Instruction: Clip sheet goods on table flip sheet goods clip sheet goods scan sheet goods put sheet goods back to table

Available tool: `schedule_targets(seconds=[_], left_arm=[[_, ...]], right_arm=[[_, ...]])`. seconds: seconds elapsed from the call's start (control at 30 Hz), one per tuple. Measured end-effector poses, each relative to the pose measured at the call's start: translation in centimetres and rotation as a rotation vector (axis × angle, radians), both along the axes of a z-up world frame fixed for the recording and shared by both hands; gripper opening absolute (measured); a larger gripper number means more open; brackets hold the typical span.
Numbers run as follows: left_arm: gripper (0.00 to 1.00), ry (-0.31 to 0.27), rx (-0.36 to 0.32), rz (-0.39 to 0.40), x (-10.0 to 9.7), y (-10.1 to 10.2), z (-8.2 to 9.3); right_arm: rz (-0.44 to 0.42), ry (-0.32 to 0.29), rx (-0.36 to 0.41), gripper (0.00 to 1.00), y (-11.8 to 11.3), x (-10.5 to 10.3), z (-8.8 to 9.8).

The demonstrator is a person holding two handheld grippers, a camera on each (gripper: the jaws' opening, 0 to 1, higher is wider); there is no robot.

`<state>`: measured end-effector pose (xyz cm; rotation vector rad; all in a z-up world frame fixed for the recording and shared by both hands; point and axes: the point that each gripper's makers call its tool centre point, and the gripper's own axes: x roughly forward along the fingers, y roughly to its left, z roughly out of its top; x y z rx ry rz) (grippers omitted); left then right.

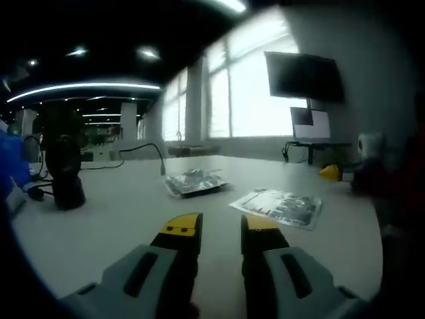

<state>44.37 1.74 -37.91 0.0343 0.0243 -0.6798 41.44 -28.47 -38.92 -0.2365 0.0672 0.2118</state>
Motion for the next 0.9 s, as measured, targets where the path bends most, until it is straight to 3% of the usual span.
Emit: schedule_targets(seconds=[0.23, 0.9], left_arm=[[0.17, -0.003, 0.009, -0.001, 0.14, -0.03, -0.08], [0.16, -0.005, 0.016, -0.006, 0.19, -0.21, -0.13]], right_arm=[[0.004, -0.001, 0.024, 0.00, -0.15, -0.02, 0.07], [-0.002, 0.009, 0.003, 0.00, -0.36, 0.08, -0.21]])
